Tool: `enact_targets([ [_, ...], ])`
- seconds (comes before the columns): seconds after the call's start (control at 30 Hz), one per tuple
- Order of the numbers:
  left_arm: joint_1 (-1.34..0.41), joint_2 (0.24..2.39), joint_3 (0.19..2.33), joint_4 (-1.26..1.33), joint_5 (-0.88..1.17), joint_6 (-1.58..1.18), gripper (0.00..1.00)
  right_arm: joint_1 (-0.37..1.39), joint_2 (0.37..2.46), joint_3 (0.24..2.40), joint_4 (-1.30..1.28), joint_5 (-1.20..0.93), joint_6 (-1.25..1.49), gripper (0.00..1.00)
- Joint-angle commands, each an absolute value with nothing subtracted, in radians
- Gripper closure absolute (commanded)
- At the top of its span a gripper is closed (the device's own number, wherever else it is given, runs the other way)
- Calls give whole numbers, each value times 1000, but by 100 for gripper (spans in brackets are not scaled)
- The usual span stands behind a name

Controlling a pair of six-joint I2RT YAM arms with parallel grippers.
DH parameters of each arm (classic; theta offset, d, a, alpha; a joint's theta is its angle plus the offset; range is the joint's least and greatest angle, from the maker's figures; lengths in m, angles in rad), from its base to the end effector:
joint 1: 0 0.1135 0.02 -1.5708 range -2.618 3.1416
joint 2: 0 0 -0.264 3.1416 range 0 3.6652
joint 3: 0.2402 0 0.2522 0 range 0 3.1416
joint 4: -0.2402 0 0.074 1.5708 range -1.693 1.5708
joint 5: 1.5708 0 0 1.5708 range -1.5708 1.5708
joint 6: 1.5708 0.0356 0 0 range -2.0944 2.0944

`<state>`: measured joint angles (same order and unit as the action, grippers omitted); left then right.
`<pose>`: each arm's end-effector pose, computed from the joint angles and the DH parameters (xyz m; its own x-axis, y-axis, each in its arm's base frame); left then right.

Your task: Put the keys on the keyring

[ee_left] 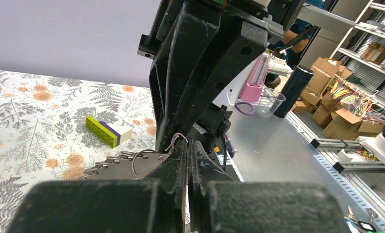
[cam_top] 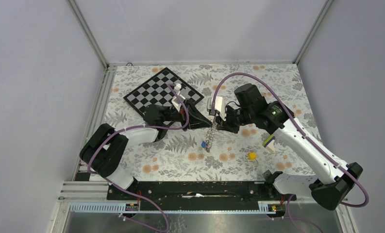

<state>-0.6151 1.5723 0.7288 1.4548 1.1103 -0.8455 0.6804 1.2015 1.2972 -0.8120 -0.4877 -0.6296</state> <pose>0.2279 -0.2001 0.2860 -0.3293 -0.1745 -0.9280 0.9183 -0.2879 -0.2717 0.1779 0.1654 0.3736 0.0765 -0.6073 -0.7908 -0.9718 0.1321 -0.1954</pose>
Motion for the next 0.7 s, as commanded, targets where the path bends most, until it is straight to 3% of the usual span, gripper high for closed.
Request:
enact_targets([
  [0.0, -627, 1564, 767, 1502, 1120, -887, 100, 702, 1210, 1344, -799, -374, -672, 100],
  [0.67, -629, 1571, 788, 1396, 1123, -862, 100, 764, 1211, 1376, -816, -304, -720, 100],
])
